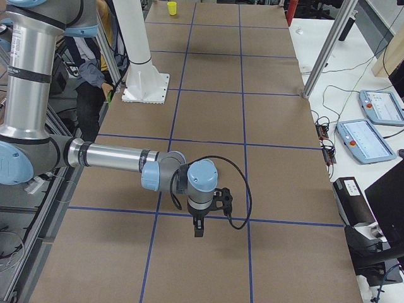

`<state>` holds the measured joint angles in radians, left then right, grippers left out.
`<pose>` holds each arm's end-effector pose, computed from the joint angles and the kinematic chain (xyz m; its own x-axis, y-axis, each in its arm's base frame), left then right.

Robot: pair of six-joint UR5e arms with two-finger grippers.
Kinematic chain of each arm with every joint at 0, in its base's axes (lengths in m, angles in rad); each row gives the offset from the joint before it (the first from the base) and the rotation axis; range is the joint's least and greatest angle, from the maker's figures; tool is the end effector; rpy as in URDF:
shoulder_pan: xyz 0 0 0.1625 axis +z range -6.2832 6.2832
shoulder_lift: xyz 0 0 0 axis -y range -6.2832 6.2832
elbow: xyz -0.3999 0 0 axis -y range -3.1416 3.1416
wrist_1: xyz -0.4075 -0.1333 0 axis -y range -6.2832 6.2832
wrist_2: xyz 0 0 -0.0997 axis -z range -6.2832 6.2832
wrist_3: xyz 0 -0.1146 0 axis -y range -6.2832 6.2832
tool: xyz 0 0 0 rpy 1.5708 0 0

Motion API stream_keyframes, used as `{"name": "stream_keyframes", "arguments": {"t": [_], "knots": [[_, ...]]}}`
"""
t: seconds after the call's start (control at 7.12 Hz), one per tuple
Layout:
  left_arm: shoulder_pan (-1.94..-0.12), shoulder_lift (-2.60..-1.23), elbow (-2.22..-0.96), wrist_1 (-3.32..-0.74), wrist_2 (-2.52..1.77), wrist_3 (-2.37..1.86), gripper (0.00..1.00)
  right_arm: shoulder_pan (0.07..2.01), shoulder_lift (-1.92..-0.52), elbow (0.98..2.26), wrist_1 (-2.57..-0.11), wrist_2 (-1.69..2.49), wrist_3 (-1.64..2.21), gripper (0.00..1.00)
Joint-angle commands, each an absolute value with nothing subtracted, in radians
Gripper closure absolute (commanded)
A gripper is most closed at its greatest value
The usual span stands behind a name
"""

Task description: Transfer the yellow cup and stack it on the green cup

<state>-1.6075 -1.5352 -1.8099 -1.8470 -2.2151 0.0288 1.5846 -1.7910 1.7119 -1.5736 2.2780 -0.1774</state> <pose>-0.0833 -0.5129 0.5151 0.8098 0.2731 -0.5193 0.0092 0.8790 0.4767 0.0645 -0.4103 0.6799 0.7499 -0.1132 0.6518 0.1205 0.9921 0.0337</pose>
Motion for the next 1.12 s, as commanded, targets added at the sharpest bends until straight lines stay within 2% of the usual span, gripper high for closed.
{"name": "stream_keyframes", "arguments": {"t": [0.0,0.56,0.98], "knots": [[-1.608,-1.531,-1.833,-1.939,-2.209,-0.155,0.0,1.585,-1.799,1.713,-1.569,2.278,-0.178,0.0],[-1.502,-1.529,-1.951,-1.936,-1.883,-0.567,0.0,1.585,-1.799,1.712,-1.569,2.278,-0.179,0.0],[-1.378,-1.525,-1.971,-1.916,-1.578,-0.823,0.0,1.585,-1.801,1.712,-1.569,2.278,-0.181,0.0]]}}
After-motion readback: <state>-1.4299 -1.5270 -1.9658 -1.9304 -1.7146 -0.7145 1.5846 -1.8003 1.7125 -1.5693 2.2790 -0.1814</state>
